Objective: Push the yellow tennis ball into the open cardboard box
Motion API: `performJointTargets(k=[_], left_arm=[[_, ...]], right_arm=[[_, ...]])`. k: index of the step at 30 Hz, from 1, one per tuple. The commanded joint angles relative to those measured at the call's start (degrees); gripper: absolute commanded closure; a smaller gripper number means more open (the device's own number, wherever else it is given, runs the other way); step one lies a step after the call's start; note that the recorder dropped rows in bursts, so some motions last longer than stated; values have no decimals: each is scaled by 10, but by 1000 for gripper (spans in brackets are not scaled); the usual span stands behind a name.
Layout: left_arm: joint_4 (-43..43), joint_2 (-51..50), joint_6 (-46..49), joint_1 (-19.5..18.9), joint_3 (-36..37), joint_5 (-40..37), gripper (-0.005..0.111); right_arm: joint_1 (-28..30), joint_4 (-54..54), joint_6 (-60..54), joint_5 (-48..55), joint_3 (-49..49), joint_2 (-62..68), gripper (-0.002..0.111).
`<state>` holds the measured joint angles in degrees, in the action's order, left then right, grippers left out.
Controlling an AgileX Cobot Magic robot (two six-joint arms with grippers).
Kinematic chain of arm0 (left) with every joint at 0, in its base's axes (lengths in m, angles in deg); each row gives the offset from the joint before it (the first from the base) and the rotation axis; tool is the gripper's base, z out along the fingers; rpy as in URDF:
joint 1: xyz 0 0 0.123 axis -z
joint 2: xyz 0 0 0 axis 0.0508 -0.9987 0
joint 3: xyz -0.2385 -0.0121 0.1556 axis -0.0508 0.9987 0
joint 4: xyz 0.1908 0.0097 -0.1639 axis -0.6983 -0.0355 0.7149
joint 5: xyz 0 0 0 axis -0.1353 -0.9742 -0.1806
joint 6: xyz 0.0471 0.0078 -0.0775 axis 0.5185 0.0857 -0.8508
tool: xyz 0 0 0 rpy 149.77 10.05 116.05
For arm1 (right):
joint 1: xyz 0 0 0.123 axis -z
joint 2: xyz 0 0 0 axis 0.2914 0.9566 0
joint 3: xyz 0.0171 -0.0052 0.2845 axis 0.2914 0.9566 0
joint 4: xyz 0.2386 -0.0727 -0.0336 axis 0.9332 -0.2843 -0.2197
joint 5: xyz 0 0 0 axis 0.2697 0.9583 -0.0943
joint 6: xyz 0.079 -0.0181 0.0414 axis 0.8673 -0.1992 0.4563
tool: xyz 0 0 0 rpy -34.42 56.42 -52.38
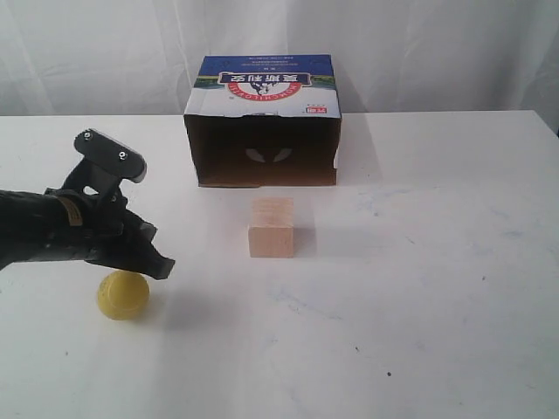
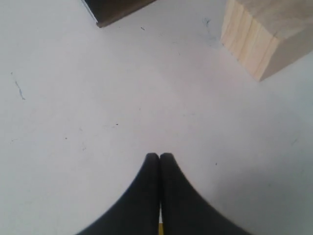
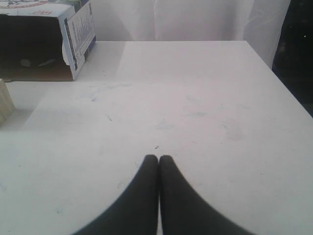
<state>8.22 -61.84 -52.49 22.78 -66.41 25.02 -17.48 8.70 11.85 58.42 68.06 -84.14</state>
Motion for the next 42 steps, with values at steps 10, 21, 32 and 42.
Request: performJointTargets(k=[10, 21, 32, 42], left_arm=[[-7, 118, 24, 2, 50, -175, 107], [-7, 55, 35, 2, 92, -98, 107], [-5, 30, 30, 2, 90, -42, 107], [-5, -28, 28, 2, 28, -16, 107]], right_arm=[[-1, -2, 3, -5, 1, -3, 108], [-1, -2, 3, -5, 1, -3, 108], [-1, -2, 3, -5, 1, -3, 108], [-1, -2, 3, -5, 1, -3, 108]])
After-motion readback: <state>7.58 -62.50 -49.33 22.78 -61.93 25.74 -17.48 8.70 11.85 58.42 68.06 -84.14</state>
